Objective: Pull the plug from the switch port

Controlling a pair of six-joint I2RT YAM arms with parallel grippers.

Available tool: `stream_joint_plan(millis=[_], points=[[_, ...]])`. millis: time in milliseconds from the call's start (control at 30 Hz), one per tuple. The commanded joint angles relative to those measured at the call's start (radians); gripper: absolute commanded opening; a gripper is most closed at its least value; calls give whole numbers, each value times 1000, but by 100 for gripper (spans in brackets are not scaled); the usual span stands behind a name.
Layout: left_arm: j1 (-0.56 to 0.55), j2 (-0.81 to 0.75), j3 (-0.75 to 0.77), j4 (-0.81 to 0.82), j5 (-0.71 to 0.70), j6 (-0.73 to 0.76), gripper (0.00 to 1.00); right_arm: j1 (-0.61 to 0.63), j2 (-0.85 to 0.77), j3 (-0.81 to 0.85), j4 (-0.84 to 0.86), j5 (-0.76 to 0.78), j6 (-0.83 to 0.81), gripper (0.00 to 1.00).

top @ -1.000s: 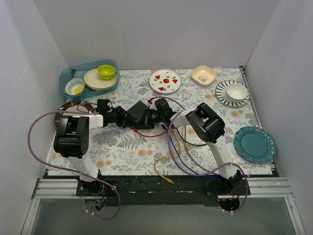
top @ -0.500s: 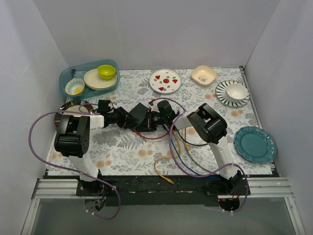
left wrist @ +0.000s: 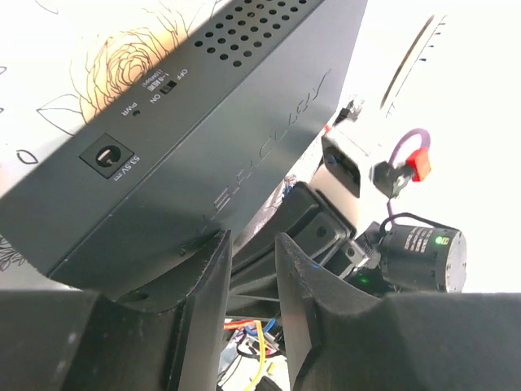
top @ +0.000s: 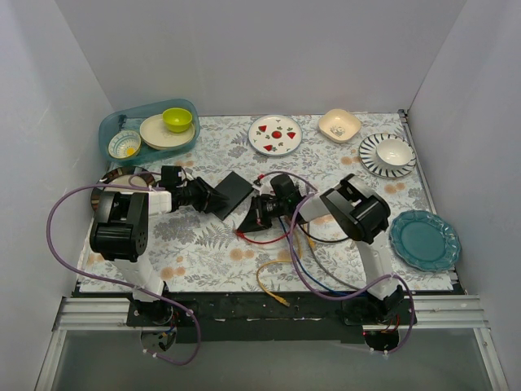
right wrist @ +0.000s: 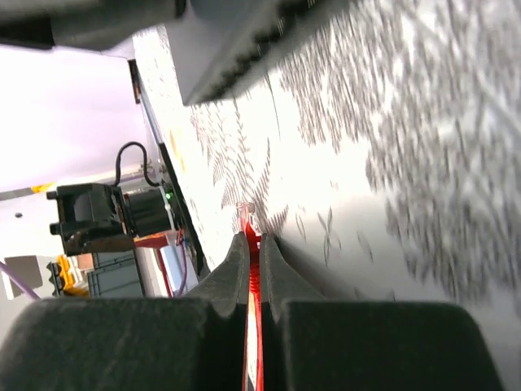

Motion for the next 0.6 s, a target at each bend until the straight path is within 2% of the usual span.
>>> stream_joint_plan(millis=[0,67,133,167,267,400,500,533,567], points=[[11,5,-17,-120,-161,65,30,-29,-91,-100,-212,156,-114,1],[12,-18,-3,-126,-162,68,30,-58,-179,-104,-368,248,-212,1],[14,-61,6,-139,-170,68,31,-76,-303,-74,-514,417,-299,1],[16,-75,15,-147,-179,68,31,-81,-362,-57,-661,538,-338,1],[17,-115,32,-175,-197,63,31,-109,-426,-12,-835,693,-435,1],[16,-167,29,-230,-220,68,31,-165,-446,-17,-930,753,-475,1],[16,-222,14,-265,-234,71,33,-176,-515,-51,-897,744,-484,1],[16,-271,9,-274,-240,68,34,-176,-550,-63,-885,743,-482,17],[16,-297,5,-281,-245,64,36,-175,-623,-63,-863,744,-479,26]])
